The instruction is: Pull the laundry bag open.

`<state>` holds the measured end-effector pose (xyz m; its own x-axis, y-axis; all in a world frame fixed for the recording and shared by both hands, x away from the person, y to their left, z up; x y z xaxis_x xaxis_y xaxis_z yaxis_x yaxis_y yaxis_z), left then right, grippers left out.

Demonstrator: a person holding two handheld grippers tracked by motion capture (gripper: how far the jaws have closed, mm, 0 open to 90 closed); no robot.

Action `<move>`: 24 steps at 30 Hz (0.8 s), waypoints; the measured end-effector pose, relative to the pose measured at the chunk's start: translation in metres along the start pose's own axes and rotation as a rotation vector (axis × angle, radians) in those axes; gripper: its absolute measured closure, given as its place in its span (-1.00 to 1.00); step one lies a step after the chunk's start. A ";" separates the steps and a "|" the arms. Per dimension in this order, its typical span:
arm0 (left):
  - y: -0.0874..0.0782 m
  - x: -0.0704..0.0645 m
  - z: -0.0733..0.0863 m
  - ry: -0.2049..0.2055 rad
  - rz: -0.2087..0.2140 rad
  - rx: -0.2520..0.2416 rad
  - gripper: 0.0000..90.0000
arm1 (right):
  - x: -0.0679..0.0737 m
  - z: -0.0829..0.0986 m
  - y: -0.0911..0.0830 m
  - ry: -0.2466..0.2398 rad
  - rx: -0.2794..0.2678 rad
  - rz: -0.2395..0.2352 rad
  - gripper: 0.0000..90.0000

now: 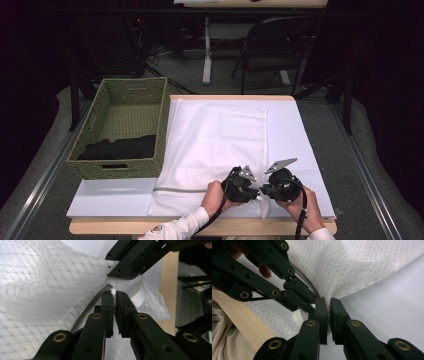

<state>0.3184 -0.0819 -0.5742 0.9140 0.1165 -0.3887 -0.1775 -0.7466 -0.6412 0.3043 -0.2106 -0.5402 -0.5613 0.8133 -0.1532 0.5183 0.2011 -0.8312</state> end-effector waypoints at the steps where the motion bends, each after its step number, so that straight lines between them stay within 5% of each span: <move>1: 0.000 0.001 0.000 0.005 0.004 0.001 0.87 | 0.000 -0.001 -0.001 0.000 -0.006 -0.001 0.91; 24: -0.002 0.000 0.001 -0.009 -0.044 0.023 0.92 | 0.004 -0.002 -0.002 -0.014 -0.026 0.009 0.92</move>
<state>0.3182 -0.0797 -0.5734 0.9178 0.1547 -0.3658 -0.1460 -0.7251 -0.6730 0.3024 -0.2067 -0.5382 -0.5653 0.8075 -0.1687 0.5403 0.2079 -0.8154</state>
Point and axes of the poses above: each handheld gripper's, and its own axes: y roughly forward along the jaws, z roughly out of its underside, x roughly to its left, the point moved 4 cm from there along y, roughly forward along the jaws, and after that the axes turned 14 degrees about z, right-handed, at the moved point
